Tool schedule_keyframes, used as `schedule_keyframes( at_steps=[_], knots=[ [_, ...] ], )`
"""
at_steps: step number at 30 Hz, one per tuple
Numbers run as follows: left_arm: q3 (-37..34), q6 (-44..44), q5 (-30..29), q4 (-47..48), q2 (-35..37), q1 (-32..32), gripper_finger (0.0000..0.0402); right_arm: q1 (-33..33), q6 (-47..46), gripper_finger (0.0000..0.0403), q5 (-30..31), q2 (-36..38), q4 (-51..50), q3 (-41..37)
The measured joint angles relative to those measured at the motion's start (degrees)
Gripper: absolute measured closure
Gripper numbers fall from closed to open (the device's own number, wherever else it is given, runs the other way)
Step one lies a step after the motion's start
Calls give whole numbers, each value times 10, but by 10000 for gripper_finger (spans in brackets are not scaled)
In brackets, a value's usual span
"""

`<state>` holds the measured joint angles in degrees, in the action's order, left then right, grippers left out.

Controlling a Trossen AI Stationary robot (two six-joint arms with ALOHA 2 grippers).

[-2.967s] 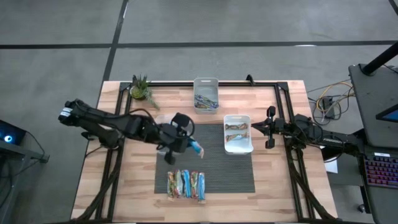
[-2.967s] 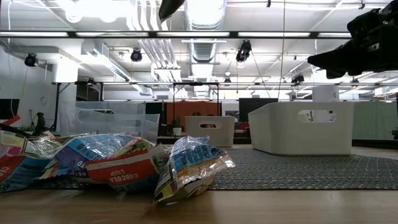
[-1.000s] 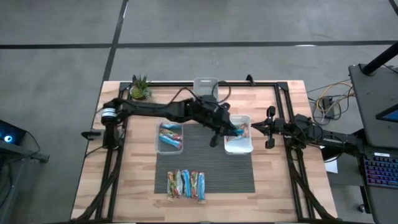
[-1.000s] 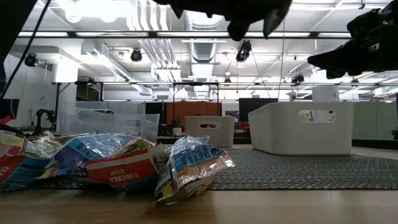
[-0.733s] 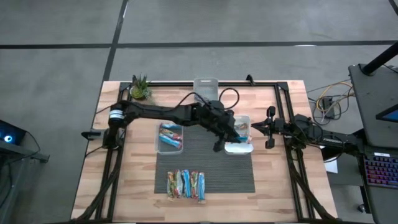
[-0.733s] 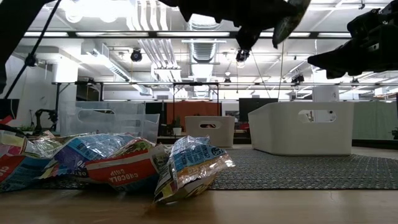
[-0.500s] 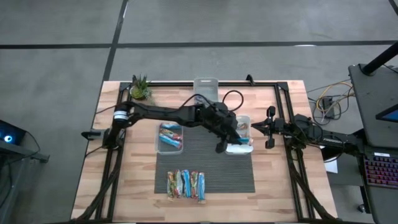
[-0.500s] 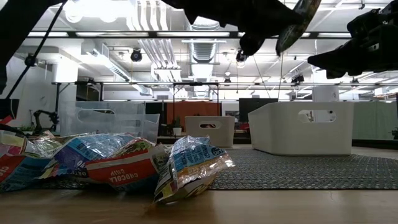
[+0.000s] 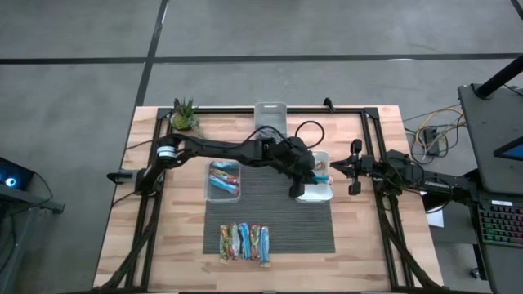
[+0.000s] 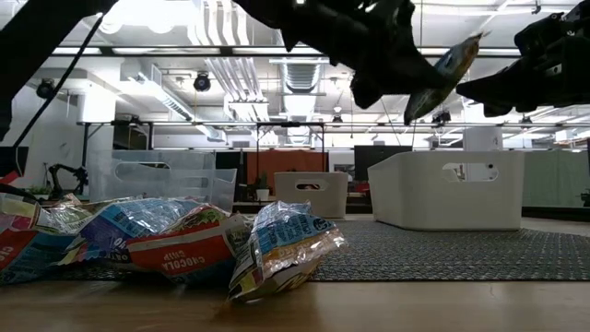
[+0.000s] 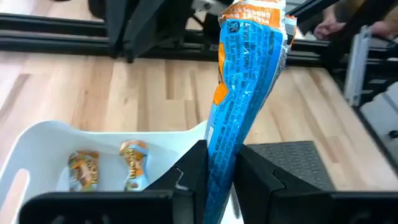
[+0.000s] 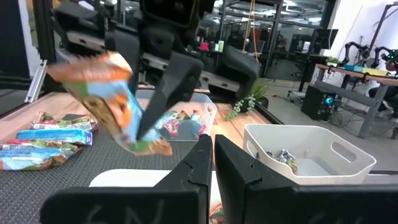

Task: Pick and place Granola Bars by type
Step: Put the yellow granola bar into the white bin

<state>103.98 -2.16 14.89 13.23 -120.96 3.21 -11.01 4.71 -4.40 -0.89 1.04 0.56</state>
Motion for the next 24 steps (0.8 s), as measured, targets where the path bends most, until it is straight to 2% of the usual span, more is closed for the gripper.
schedule_keyframes(
  at_steps=[3,13,24],
  knots=[
    [0,1,-10,4,-5,2,349,0,2,394,0,0,0,0],
    [-1,7,-98,31,-11,4,349,0,0,394,0,0,0,0],
    [-1,27,-113,35,-11,5,349,0,0,394,0,0,0,0]
  ],
)
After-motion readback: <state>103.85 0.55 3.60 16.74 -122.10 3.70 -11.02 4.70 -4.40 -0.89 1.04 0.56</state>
